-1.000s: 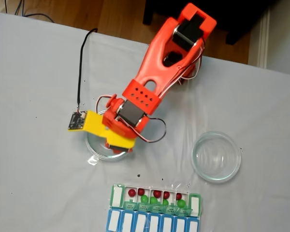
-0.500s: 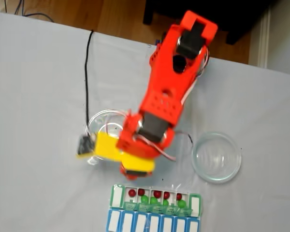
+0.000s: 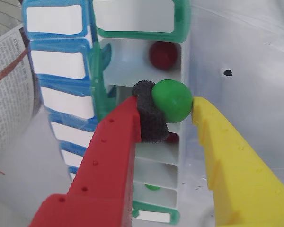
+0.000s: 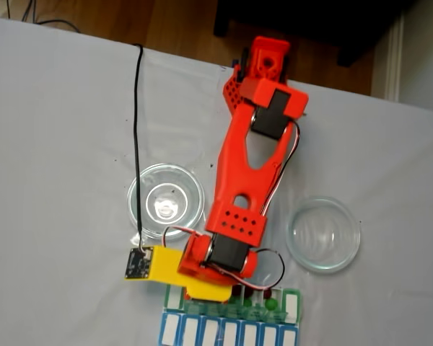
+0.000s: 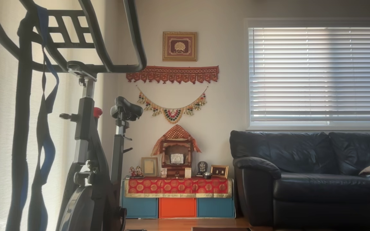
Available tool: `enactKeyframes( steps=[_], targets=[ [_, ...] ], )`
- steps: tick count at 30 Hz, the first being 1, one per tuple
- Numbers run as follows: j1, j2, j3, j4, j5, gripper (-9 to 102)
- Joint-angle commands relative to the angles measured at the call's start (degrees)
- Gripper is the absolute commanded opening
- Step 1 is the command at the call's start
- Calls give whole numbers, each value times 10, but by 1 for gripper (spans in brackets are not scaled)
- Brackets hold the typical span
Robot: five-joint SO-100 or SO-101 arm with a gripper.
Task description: Sort medicines into box.
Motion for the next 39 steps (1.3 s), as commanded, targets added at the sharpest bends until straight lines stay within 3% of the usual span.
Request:
enactKeyframes(
  steps=[1,10,18,27,39],
  targets=[
    [15,-4,-107,14,-1,1],
    [31,-57,-205,78,-24,1],
    [18,-52,-189,81,-31,1],
    [52,-28,-191,148,-21,1],
    [26,-12,-113,91,-104,1]
  ],
)
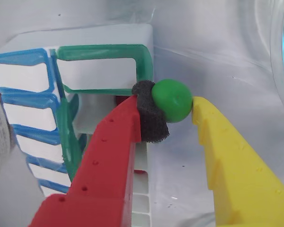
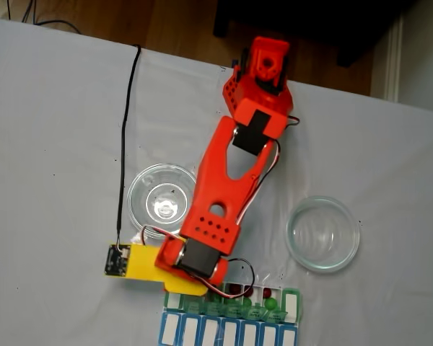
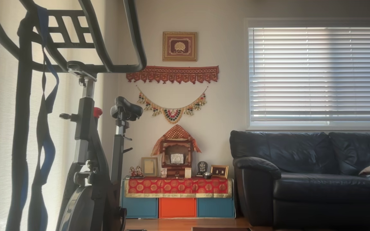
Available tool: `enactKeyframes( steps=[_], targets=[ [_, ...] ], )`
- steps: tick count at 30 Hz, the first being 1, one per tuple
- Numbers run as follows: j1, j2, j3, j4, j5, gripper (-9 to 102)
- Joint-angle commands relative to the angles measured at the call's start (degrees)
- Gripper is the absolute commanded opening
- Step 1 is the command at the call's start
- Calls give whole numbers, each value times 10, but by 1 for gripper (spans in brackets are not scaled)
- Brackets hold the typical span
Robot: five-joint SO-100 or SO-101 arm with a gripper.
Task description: Sort medicines into box.
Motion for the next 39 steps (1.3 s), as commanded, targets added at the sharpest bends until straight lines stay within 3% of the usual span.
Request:
enactKeyframes(
  steps=[1,11,39],
  targets=[
    [-18,69,-11,-10,-25,1],
    [-20,69,-43,4,-52,1],
    [-44,40,-70,-24,0,1]
  ],
)
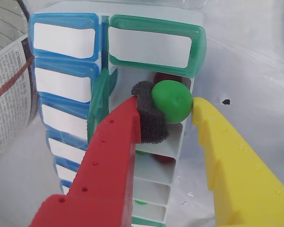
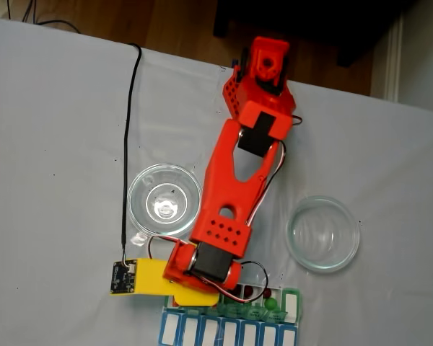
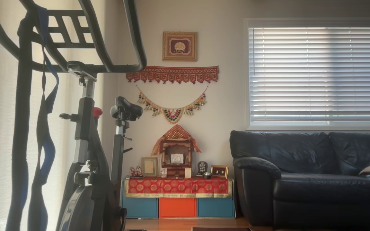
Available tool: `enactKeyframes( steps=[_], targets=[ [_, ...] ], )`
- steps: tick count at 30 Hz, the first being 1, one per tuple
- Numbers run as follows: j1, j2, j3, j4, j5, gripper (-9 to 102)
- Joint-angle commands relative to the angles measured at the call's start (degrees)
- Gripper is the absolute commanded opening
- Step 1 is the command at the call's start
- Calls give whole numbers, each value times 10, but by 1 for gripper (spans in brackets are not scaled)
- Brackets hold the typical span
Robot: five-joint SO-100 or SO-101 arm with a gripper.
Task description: Sort medicines into box.
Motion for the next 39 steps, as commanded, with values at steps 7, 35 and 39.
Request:
enactKeyframes(
  steps=[7,35,39],
  targets=[
    [-43,34,0,-18,7,1],
    [-31,25,46,-145,-11,1],
    [-33,22,53,-159,-18,1]
  ],
)
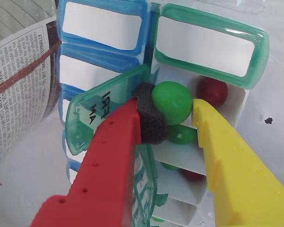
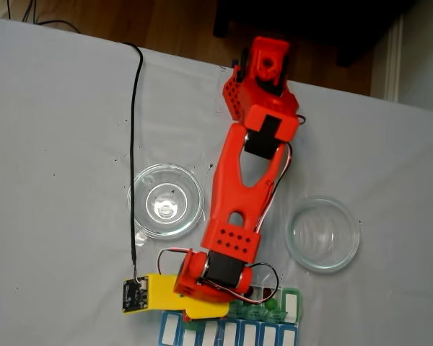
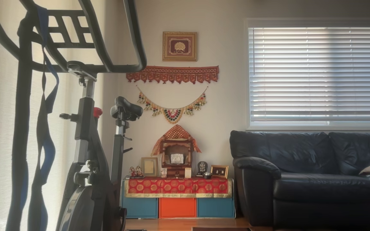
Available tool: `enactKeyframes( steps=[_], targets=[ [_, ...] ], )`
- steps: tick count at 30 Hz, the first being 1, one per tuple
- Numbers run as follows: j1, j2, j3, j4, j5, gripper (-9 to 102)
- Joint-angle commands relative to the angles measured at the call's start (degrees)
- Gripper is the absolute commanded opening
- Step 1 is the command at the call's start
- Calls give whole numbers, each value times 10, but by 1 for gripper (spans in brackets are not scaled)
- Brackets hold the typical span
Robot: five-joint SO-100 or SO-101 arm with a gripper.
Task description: Sort medicines into box.
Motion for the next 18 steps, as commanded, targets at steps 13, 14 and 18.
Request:
enactKeyframes(
  steps=[13,14,18],
  targets=[
    [-11,25,-23,46,-33,1],
    [-11,24,-25,47,-33,1],
    [-11,8,-47,54,-33,5]
  ],
)
